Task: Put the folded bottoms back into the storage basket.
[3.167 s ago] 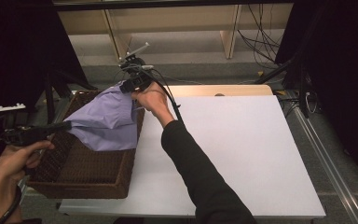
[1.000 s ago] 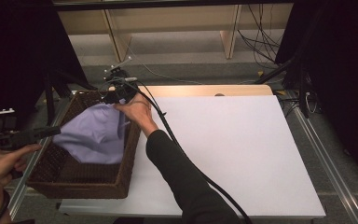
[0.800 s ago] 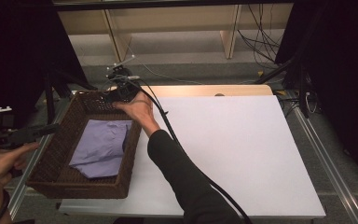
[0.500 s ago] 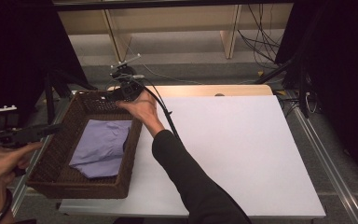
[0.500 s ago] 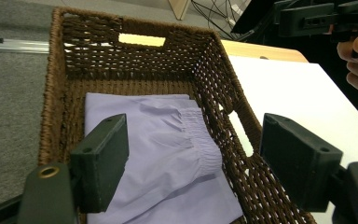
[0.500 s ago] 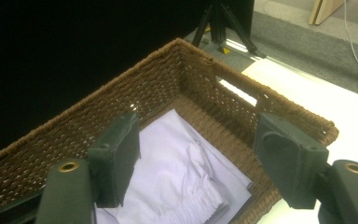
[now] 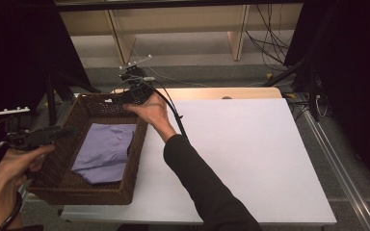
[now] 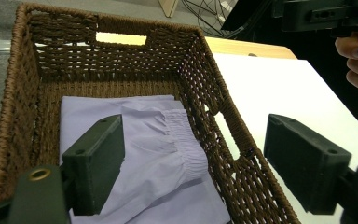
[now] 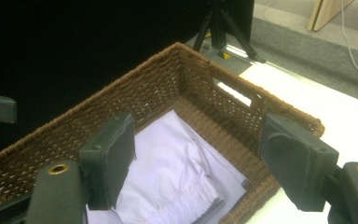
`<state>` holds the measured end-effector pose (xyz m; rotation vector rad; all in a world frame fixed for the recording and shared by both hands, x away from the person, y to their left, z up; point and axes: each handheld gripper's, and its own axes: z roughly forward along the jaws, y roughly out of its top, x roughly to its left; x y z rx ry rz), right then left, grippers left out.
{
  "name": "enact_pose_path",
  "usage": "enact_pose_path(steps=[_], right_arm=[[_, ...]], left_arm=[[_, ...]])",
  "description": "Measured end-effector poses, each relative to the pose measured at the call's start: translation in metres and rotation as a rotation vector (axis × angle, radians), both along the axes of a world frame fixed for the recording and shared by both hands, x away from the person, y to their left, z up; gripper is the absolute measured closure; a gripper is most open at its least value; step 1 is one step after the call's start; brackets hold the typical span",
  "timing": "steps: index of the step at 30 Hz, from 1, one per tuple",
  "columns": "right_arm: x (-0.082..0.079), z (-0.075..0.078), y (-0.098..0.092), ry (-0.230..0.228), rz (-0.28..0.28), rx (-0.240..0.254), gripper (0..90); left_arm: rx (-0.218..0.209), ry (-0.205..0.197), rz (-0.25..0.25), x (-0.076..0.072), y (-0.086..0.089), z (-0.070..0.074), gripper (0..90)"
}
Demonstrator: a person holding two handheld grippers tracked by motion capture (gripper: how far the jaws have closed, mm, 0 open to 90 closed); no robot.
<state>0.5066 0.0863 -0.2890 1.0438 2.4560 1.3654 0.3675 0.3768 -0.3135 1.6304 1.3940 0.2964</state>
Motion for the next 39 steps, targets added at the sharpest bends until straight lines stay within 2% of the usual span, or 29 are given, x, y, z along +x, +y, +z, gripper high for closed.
enact_pose_path(steps=[8,24,32,39], right_arm=[[-0.002,0.001,-0.013,-0.007,-0.008,0.009,26.8],[-0.010,0.000,-0.032,-0.031,-0.006,0.024,22.9],[-0.016,-0.001,-0.044,-0.037,-0.003,0.039,22.5],[-0.022,-0.003,-0.057,-0.051,-0.002,0.049,22.6]], left_arm=[[-0.018,-0.020,-0.019,0.003,-0.009,-0.001,18.7],[-0.026,-0.053,-0.054,0.009,-0.035,-0.004,16.7],[-0.038,-0.083,-0.075,0.013,-0.054,-0.007,16.6],[-0.049,-0.114,-0.075,0.013,-0.063,-0.008,16.6]])
